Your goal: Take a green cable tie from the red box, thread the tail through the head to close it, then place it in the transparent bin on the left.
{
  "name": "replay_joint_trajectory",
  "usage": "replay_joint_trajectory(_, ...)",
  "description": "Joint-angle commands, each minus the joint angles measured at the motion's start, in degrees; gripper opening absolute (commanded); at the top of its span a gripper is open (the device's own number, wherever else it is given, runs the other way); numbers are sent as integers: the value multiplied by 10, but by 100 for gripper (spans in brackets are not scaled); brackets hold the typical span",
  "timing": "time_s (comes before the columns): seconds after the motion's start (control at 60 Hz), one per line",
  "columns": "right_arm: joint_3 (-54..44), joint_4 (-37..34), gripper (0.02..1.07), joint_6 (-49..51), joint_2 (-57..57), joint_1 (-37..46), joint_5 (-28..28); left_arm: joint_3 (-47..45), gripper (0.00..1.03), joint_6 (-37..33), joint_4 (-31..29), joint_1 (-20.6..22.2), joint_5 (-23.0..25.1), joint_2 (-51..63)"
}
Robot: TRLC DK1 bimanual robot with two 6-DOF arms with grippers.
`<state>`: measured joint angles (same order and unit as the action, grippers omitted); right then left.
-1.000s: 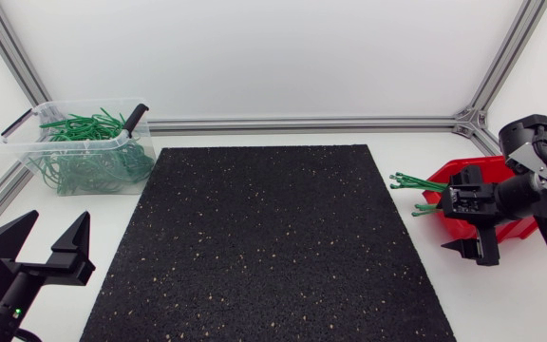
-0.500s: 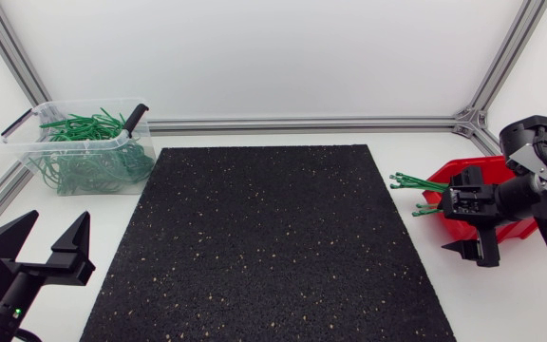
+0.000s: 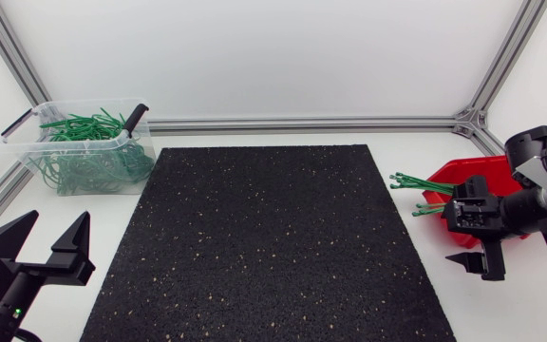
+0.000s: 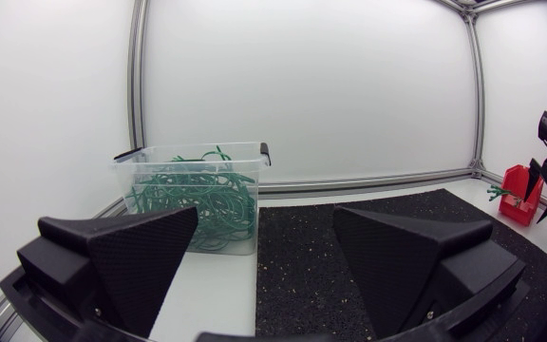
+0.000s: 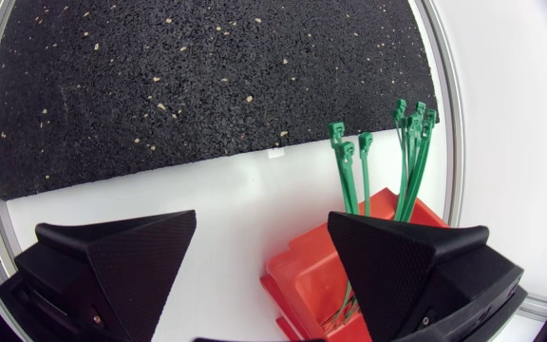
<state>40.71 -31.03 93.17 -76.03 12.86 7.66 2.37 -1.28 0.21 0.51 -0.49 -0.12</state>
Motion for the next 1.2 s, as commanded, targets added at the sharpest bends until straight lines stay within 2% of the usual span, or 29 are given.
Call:
replay_joint_trajectory(0.0, 12, 2, 103, -2, 0, -7, 4, -22, 99, 1, -17, 2, 1, -4)
replay_joint_trajectory(0.25, 28, 43, 103, -25, -50, -23, -2, -22, 99, 1, -18, -2, 1, -4)
replay_joint_trajectory(0.45, 23, 44, 103, -25, -86, -28, -17, -22, 99, 0, -18, -2, 1, -4)
replay_joint_trajectory(0.783, -27, 26, 103, 11, 4, -13, -19, -22, 99, 1, -18, 4, 1, -4)
replay_joint_trajectory(0.917, -27, 5, 103, 13, 15, -13, -20, -22, 99, 1, -18, 5, 1, -4)
replay_joint_trajectory(1.183, -41, 6, 103, 14, 18, -17, -23, -22, 99, 1, -18, 0, 1, -4)
